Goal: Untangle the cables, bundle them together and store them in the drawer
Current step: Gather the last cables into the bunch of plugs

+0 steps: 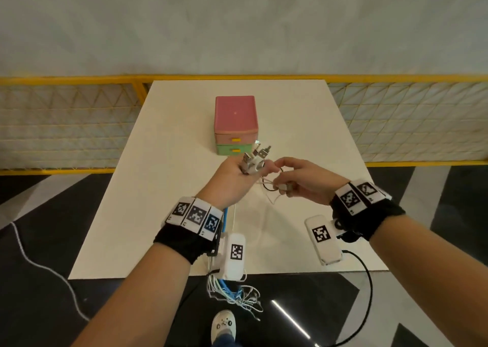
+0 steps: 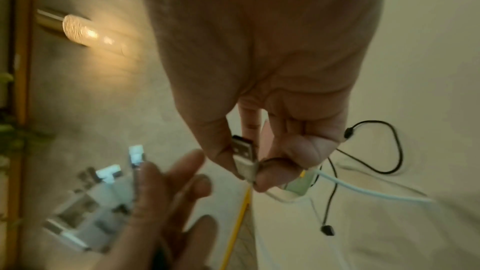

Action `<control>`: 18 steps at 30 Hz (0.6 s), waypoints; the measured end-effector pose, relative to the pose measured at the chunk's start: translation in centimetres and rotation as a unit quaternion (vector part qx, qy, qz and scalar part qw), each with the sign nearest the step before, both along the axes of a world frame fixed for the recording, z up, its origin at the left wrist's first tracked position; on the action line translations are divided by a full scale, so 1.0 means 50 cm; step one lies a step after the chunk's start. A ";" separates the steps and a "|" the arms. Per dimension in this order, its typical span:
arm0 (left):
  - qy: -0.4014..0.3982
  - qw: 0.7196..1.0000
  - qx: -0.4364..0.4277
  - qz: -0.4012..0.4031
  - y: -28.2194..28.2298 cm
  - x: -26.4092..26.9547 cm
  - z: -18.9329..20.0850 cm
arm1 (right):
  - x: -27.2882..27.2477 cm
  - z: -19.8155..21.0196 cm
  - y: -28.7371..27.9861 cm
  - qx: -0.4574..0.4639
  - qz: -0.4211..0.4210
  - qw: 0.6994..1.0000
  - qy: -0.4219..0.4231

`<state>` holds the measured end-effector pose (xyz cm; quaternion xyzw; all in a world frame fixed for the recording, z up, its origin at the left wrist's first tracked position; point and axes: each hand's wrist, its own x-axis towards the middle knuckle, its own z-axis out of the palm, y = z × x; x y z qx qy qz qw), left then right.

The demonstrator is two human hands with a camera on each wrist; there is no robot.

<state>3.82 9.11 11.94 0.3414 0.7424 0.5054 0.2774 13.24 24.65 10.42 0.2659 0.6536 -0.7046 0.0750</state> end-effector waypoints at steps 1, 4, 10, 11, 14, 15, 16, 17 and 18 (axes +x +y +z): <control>-0.004 1.000 0.012 -0.012 0.002 0.005 -0.004 | 0.004 0.012 -0.001 -0.020 -0.002 1.000 0.014; -0.043 0.997 0.065 -0.015 0.006 0.016 -0.014 | 0.019 0.034 -0.003 -0.053 -0.023 0.998 0.023; -0.051 0.994 0.094 0.017 0.020 0.034 -0.021 | 0.044 0.055 -0.007 -0.055 -0.052 0.997 0.029; -0.051 0.994 0.099 0.021 0.022 0.036 -0.021 | 0.047 0.058 -0.005 -0.050 -0.056 0.997 0.032; -0.043 0.991 0.119 0.040 0.025 0.036 -0.021 | 0.053 0.067 0.002 -0.030 -0.072 0.996 0.046; -0.032 0.991 0.120 0.043 0.025 0.034 -0.022 | 0.054 0.070 0.003 -0.023 -0.073 0.996 0.054; -0.022 0.992 0.118 0.045 0.025 0.032 -0.023 | 0.054 0.073 0.004 -0.017 -0.071 0.995 0.063; -0.016 0.992 0.116 0.048 0.025 0.030 -0.023 | 0.054 0.076 0.004 -0.012 -0.066 0.995 0.073; -0.014 0.992 0.115 0.052 0.024 0.030 -0.022 | 0.054 0.079 0.002 -0.007 -0.059 0.995 0.083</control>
